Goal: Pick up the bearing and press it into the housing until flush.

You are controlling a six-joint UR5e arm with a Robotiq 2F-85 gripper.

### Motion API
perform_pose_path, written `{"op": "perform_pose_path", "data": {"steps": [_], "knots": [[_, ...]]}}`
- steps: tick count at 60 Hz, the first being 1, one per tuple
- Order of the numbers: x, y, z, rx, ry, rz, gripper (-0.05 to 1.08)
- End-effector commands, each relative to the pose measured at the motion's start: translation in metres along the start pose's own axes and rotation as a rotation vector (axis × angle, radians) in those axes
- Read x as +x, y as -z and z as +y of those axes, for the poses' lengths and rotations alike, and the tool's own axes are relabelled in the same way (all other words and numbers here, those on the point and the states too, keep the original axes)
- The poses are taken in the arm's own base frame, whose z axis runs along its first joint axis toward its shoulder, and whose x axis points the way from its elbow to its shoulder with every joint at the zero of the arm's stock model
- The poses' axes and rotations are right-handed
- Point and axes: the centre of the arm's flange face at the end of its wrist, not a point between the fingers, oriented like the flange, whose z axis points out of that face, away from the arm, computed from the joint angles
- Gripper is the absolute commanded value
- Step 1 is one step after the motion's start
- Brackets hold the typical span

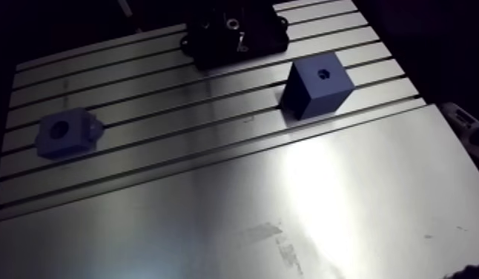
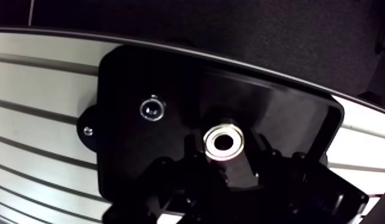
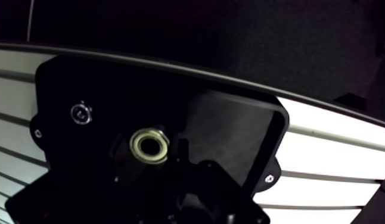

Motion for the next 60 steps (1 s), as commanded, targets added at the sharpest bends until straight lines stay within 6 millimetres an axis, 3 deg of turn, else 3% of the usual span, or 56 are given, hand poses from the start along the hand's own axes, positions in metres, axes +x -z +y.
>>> {"op": "perform_pose_path", "data": {"steps": [1,16,23,40,46,60], "knots": [[0.0,0.001,0.0,-0.001,-0.001,0.002,0.54],[0.0,0.006,0.001,-0.004,0.0,0.008,0.57],[-0.001,0.018,0.002,-0.016,0.003,0.022,0.57],[-0.013,0.073,-0.018,-0.056,0.013,0.071,0.57],[-0.027,0.108,-0.03,-0.07,0.01,0.089,0.57],[-0.052,0.14,-0.048,-0.049,-0.127,0.052,0.56]]}}
